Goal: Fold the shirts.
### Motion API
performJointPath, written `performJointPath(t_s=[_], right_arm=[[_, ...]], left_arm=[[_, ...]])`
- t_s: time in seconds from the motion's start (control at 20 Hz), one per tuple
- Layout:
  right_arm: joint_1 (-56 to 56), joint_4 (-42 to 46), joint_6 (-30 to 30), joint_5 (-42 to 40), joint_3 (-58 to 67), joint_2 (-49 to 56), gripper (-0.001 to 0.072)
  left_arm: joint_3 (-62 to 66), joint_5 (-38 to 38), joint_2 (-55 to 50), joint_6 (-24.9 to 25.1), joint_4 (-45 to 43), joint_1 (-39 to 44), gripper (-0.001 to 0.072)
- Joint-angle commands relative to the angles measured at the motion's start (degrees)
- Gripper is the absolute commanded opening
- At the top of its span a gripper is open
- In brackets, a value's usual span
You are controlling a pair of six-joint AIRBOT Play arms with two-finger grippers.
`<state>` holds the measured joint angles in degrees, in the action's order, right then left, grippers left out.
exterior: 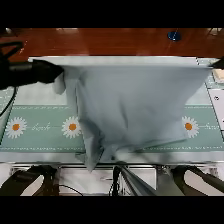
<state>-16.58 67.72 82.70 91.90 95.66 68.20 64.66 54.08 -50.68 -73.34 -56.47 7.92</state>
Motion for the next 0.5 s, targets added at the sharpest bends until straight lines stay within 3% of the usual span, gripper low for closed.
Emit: performJointPath(t_s=[0.0, 0.25, 0.35, 0.45], right_arm=[[4.1, 0.3, -4.9, -12.8, -0.7, 9.6, 0.0026], [7.5, 0.3, -5.2, -31.9, -0.7, 18.9, 0.0026], [7.5, 0.3, -3.5, -34.2, -0.7, 22.6, 0.0026], [7.5, 0.3, -3.3, -32.9, -0.7, 26.7, 0.0026]], left_arm=[[1.8, -15.2, -11.5, 9.1, 0.1, 0.3, 0.0022], [4.5, -28.3, -22.2, 10.3, 0.1, 0.3, 0.0022], [4.5, -33.1, -25.2, 10.3, 0.1, 0.3, 0.0023], [4.5, -32.8, -28.2, 10.3, 0.1, 0.4, 0.0023]])
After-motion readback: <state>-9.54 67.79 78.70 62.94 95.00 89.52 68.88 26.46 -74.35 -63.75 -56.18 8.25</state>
